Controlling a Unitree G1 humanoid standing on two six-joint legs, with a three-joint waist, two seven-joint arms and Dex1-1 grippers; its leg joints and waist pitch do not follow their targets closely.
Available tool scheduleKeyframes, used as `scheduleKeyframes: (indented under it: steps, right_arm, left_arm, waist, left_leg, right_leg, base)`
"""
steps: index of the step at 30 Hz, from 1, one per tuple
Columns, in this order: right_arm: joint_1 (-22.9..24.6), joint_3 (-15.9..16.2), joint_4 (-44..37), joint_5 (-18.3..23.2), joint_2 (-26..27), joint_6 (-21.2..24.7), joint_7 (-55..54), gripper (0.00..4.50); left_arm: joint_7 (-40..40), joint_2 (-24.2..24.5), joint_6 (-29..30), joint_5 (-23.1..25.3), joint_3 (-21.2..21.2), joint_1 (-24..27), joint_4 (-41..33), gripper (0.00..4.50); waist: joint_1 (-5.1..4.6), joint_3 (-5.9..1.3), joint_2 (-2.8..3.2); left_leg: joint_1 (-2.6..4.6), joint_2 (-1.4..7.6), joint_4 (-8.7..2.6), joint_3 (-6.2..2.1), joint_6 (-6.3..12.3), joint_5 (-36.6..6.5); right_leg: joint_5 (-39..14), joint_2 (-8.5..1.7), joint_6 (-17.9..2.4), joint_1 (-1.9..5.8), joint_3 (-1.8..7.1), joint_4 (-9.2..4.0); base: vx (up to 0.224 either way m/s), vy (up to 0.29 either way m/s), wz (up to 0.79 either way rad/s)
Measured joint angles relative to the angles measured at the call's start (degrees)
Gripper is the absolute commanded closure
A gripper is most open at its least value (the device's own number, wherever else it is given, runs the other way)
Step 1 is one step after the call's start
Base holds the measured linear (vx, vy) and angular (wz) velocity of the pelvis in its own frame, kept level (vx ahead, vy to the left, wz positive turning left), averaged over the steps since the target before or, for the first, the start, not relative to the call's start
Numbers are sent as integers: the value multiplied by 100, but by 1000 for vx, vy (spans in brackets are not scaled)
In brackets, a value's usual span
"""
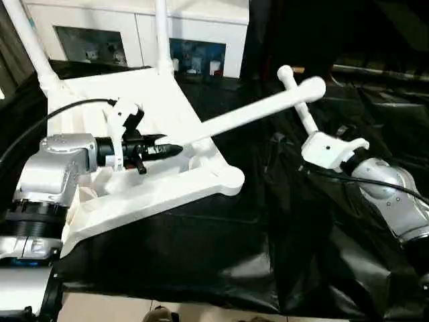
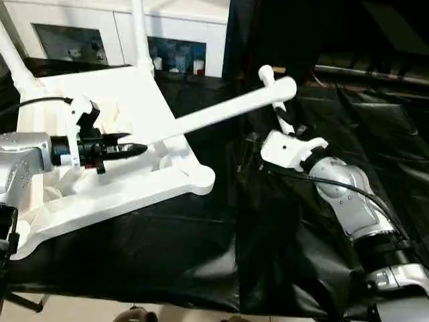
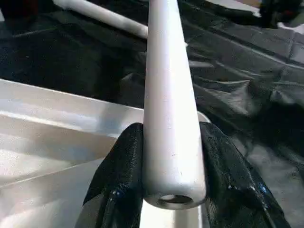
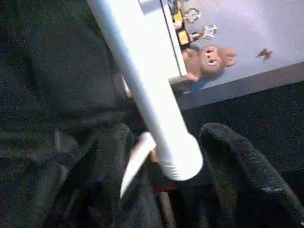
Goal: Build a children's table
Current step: Insert table leg to table base
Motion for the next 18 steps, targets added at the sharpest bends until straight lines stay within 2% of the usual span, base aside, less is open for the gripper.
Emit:
scheduleKeyframes:
  steps: [4,18]
  right_arm:
    - [-189,113,170,-311,-23,-72,-227,141]
    - [-604,402,998,-896,-42,-113,-656,141]
  left_arm:
    - [-168,85,238,-125,-18,27,-317,314]
    - [-568,407,824,-497,-128,215,-864,314]
  waist:
    - [-15,0,0]
    - [-39,0,-5]
  left_leg:
    - [2,0,0,0,0,0]
    - [0,-1,5,1,1,0]
  right_leg:
    - [0,1,0,2,1,1]
    - [0,1,0,1,3,4]
  base:
    - [0,0,0]
    - [0,0,0]
